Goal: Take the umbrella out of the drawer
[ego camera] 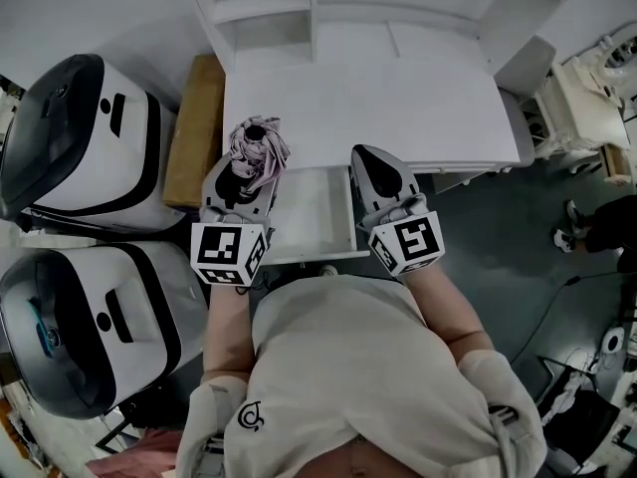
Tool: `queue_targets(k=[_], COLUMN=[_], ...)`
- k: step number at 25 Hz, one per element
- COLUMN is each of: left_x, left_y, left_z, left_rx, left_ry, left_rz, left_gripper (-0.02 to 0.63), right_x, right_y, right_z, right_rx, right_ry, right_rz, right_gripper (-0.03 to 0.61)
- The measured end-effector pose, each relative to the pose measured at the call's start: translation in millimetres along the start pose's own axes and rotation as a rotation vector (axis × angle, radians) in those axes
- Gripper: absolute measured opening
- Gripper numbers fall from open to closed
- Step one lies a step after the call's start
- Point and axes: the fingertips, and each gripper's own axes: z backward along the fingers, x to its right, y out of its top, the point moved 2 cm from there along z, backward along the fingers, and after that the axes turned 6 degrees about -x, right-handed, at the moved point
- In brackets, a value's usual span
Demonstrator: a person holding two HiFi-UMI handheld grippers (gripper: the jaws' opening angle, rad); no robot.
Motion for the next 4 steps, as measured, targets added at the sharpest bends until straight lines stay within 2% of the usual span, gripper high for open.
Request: queue_targets(k=[4], left_x=[6.0], left_y=[-5.3], left_z=[-2.7], left_rx=[-0.008], left_ry=[-0.005], left_rz=[0.004], left_gripper=[0.229], right_x=[-1.0], right_y=[-2.0], right_z=[1.6], right_rx=[-0.006], right_ry=[0.02], right_rz=[0.013], right_gripper=[0.005])
